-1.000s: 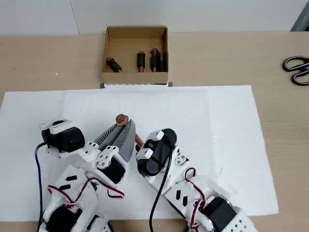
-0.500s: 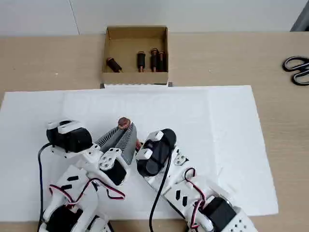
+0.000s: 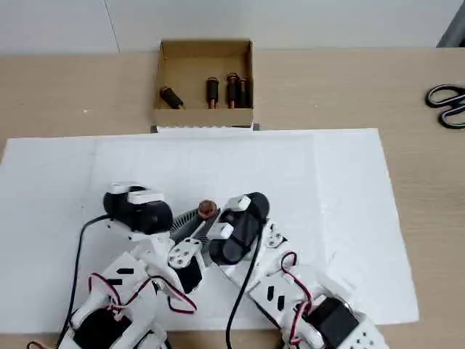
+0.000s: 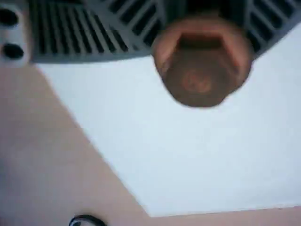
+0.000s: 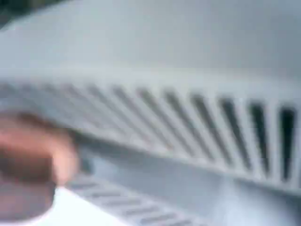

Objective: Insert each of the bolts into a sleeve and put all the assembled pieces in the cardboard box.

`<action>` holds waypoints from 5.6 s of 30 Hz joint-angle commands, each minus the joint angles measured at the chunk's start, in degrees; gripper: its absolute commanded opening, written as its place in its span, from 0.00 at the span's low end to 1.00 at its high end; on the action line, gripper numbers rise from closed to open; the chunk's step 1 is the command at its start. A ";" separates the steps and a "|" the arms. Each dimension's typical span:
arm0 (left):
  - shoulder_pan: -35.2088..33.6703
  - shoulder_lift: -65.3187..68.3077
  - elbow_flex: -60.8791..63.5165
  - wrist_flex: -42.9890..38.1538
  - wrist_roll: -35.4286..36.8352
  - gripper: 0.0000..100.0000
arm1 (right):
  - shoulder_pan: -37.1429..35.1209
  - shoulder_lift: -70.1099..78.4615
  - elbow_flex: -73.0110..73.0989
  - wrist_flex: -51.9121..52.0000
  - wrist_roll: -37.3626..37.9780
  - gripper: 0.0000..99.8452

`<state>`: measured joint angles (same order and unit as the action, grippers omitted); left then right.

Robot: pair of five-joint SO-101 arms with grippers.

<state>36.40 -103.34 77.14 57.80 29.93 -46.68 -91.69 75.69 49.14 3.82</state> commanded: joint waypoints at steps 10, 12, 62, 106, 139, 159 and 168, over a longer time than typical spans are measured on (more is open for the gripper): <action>6.95 -0.35 1.71 1.93 -5.19 0.01 | -0.40 -0.48 -3.34 -1.89 0.79 0.00; 6.95 -0.35 1.71 1.93 -5.19 0.01 | -0.40 -0.48 -3.34 -1.89 0.79 0.00; -26.99 -0.35 9.54 -3.52 -15.91 0.01 | 12.26 0.04 -0.53 -4.70 0.70 0.00; -30.42 -0.09 19.21 -8.62 -21.98 0.01 | 24.84 128.66 -105.93 -34.68 4.31 0.00; -30.42 -0.09 19.21 -8.62 -21.98 0.01 | 22.29 140.79 -137.14 -8.57 4.48 0.19; -30.42 -0.35 19.21 -7.47 -22.07 0.01 | 22.29 108.97 -137.14 35.82 4.40 0.19; -30.42 -0.35 19.21 -7.47 -22.07 0.01 | 23.69 97.19 -136.70 46.64 4.04 0.19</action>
<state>6.33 -103.25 96.57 50.42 7.87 -23.91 10.46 -59.08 94.95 7.78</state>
